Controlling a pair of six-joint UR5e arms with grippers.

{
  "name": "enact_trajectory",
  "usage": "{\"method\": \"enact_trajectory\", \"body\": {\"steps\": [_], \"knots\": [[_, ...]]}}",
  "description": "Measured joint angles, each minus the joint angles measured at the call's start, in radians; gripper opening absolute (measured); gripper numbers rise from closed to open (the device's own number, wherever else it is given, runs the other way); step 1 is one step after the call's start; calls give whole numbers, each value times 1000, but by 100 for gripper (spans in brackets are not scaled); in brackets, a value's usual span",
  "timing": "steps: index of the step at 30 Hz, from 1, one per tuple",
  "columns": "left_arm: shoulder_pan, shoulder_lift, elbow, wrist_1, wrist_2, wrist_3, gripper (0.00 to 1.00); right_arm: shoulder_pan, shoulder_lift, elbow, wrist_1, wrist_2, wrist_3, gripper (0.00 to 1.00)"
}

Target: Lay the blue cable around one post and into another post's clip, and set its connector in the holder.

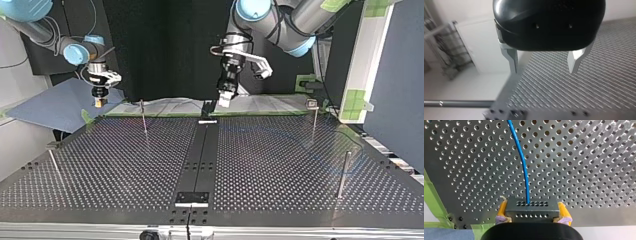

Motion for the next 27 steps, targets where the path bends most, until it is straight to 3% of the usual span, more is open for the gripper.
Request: {"method": "enact_trajectory", "body": {"steps": [11,27], "knots": [[97,0,-104,-44,-43,28,100,1,0,-1,0,0,3,0],[108,0,-239,-47,-23,51,100,3,1,-1,-2,0,5,0]]}}
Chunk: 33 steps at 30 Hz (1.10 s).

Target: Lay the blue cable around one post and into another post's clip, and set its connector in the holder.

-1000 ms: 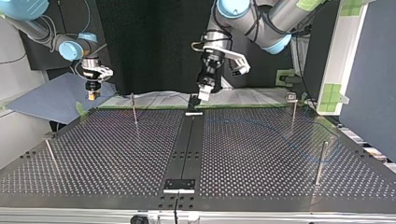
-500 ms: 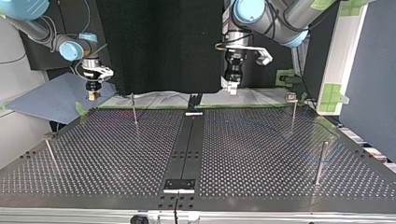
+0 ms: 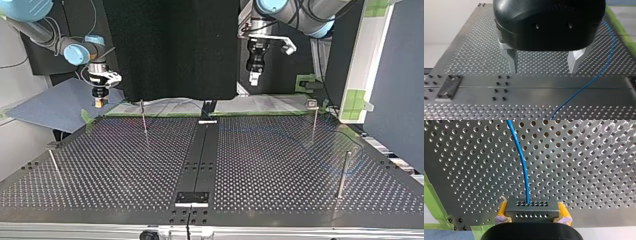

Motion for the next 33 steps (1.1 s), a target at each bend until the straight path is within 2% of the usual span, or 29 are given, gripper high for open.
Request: {"method": "enact_trajectory", "body": {"steps": [5,10,20,26,33], "knots": [[-2,0,-44,28,35,-2,100,5,0,-2,-1,0,0,0],[-6,-5,-92,75,51,-24,100,7,1,-5,2,0,0,0],[-32,-75,-171,158,120,-99,100,11,1,-6,2,0,0,0],[-56,-131,-150,214,160,-154,100,10,1,-6,2,2,0,0],[-89,-190,-95,259,153,-176,100,10,1,-7,1,3,0,0]]}}
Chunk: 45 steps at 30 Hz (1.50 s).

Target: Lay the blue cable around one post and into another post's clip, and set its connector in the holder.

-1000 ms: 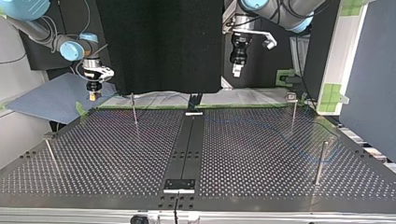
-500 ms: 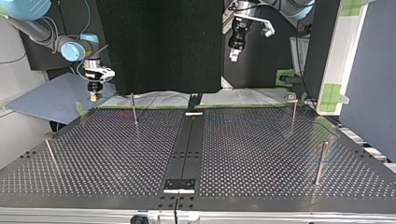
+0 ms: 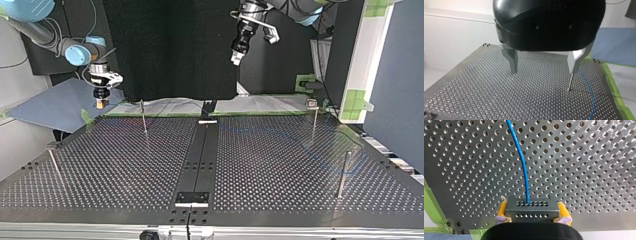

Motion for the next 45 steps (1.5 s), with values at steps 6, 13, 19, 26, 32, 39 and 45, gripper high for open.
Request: {"method": "enact_trajectory", "body": {"steps": [6,13,19,26,32,39,45], "knots": [[-22,-54,44,-8,-43,7,100,0,0,0,1,0,-4,0],[-33,-110,51,-47,-99,53,100,-4,0,0,3,0,-7,0],[-38,-136,52,-62,-150,86,100,-4,0,1,4,1,-8,0],[-43,-138,54,-55,-218,92,100,-4,0,1,6,1,-9,0],[-44,-139,67,-49,-256,109,100,-4,0,0,4,1,-8,0],[-44,-139,75,-49,-268,118,100,-7,0,-5,10,4,-9,0],[-44,-139,76,-52,-268,119,100,-10,-4,-21,33,37,-30,0]]}}
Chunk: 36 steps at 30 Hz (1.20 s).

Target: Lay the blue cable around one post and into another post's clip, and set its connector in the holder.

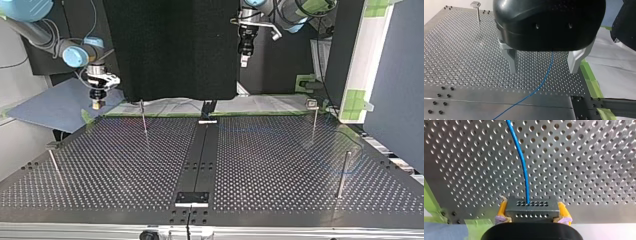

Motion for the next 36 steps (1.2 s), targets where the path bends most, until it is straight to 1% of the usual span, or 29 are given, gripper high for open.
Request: {"method": "enact_trajectory", "body": {"steps": [1,4,7,10,16,22,36], "knots": [[0,0,0,0,0,0,100,0,-4,-2,7,9,-8,0],[0,0,0,-2,1,0,100,3,-22,-3,27,33,-20,0],[-1,0,0,-2,1,0,100,6,-45,-4,47,56,-23,0],[-1,0,0,-3,2,-1,100,11,-69,-4,67,67,-22,0],[-1,0,0,-3,5,-4,100,27,-121,-4,111,71,-16,0],[-3,0,0,-3,6,-8,100,44,-172,-4,147,72,-16,0],[-16,0,0,-7,6,-15,100,80,-289,-4,189,68,-18,0]]}}
